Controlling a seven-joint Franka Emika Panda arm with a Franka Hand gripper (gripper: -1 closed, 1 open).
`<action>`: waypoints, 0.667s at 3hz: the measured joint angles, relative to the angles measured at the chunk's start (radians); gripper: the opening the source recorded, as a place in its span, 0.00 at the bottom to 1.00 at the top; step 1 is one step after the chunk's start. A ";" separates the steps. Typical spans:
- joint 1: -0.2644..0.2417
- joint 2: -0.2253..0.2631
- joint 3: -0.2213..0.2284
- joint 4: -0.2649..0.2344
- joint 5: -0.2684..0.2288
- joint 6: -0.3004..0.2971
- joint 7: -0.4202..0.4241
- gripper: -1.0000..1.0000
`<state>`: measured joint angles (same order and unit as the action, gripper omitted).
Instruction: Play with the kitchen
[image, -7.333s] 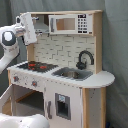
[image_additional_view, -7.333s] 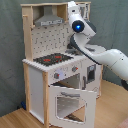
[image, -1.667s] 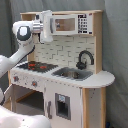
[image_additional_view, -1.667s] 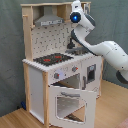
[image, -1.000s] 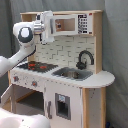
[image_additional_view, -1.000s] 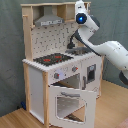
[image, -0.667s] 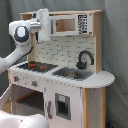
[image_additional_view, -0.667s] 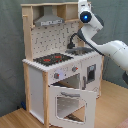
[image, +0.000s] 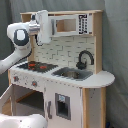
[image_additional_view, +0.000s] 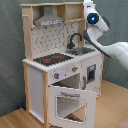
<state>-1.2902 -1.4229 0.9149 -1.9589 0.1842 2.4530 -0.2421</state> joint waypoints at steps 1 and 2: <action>0.038 -0.012 -0.005 -0.073 0.000 0.061 0.001 0.00; 0.073 -0.013 -0.023 -0.133 0.002 0.122 0.037 0.00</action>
<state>-1.2170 -1.4355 0.8915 -2.0917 0.1859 2.5754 -0.2050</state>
